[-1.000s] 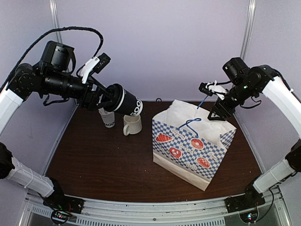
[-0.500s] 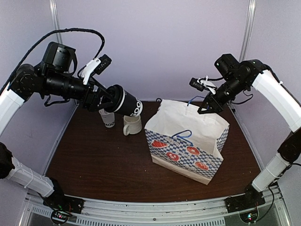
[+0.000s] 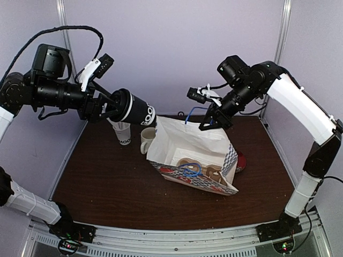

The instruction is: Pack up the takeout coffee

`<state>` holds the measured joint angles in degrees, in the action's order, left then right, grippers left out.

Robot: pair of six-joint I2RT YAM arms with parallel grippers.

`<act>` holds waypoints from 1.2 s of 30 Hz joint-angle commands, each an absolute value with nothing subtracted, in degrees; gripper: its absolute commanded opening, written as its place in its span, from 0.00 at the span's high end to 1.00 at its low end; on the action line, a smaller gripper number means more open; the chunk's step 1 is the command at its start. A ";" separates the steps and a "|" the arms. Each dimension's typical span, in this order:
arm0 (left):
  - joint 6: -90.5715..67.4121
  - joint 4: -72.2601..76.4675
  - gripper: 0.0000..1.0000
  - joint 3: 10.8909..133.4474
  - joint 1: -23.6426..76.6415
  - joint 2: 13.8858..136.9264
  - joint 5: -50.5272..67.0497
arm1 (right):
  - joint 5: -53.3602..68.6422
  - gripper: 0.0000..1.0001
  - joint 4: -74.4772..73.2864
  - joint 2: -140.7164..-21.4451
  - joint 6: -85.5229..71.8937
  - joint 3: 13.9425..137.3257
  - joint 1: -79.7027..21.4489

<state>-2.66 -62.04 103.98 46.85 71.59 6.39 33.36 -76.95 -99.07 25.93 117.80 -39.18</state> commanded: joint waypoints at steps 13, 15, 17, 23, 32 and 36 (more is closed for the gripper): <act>-1.64 -61.71 0.34 106.29 46.93 68.83 16.74 | 35.88 0.97 -77.84 -95.06 33.90 113.76 -50.27; -0.94 -60.82 0.34 104.78 47.52 68.37 22.42 | 37.07 0.97 -77.77 -93.81 34.42 111.76 -50.72; 0.27 -60.56 0.35 103.81 49.51 68.14 24.32 | 38.36 0.97 -77.67 -92.55 35.21 109.83 -51.09; 2.96 -60.63 0.36 103.20 54.72 69.66 23.61 | 39.26 0.96 -77.16 -91.86 35.33 107.57 -51.65; 8.84 -62.08 0.36 104.31 62.86 75.78 16.11 | 37.79 0.97 -76.68 -92.30 34.61 107.55 -51.68; 11.21 -64.19 0.36 105.06 67.67 79.04 12.91 | 37.32 0.97 -76.51 -91.95 34.21 107.31 -51.68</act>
